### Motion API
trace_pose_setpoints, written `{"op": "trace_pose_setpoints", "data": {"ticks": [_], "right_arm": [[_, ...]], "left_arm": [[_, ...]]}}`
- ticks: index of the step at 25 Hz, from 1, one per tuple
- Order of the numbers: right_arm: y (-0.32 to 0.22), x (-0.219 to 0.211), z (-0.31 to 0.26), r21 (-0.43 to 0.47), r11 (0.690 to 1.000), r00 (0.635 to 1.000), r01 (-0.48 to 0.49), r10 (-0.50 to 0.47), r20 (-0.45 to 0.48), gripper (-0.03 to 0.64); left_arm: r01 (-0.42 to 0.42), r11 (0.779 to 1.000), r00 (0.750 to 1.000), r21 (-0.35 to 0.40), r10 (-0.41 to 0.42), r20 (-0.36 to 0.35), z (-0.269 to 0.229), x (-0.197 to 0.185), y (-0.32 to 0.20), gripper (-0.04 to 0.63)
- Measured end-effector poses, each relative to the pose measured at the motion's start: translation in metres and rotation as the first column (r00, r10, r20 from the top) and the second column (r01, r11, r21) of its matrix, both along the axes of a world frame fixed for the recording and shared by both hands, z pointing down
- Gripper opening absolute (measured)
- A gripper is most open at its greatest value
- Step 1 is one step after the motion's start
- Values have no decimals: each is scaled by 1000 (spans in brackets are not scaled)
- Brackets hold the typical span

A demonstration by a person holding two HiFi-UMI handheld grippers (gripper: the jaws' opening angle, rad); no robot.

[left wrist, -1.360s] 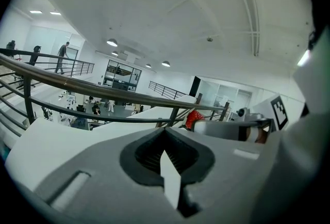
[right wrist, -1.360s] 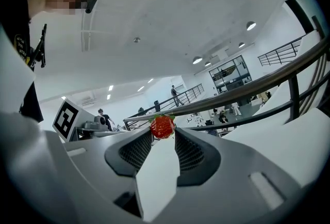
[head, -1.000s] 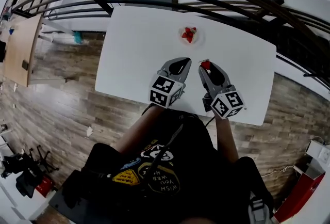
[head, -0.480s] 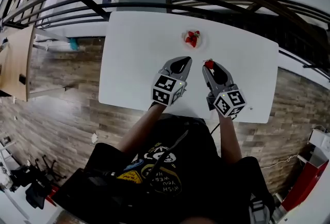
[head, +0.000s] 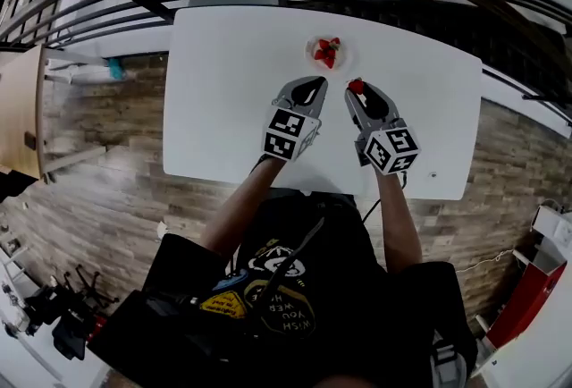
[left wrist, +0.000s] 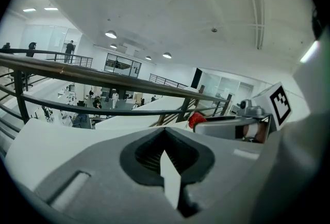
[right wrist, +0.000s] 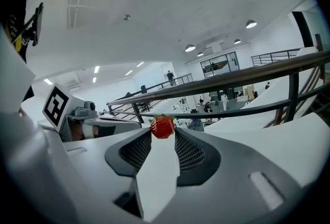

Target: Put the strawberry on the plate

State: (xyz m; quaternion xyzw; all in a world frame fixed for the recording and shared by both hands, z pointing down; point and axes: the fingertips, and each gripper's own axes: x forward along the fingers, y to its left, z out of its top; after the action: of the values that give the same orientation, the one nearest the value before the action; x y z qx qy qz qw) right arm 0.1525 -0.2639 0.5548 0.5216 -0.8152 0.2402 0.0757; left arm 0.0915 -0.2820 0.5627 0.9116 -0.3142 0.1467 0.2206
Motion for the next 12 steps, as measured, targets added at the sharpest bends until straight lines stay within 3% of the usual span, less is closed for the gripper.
{"op": "trace_pose_setpoints", "data": {"ticks": [12], "right_arm": [[-31, 14, 42, -73, 996, 998, 50, -53, -37, 146]], "left_arm": [[47, 998, 998, -48, -45, 45, 40, 12, -20, 0]]}}
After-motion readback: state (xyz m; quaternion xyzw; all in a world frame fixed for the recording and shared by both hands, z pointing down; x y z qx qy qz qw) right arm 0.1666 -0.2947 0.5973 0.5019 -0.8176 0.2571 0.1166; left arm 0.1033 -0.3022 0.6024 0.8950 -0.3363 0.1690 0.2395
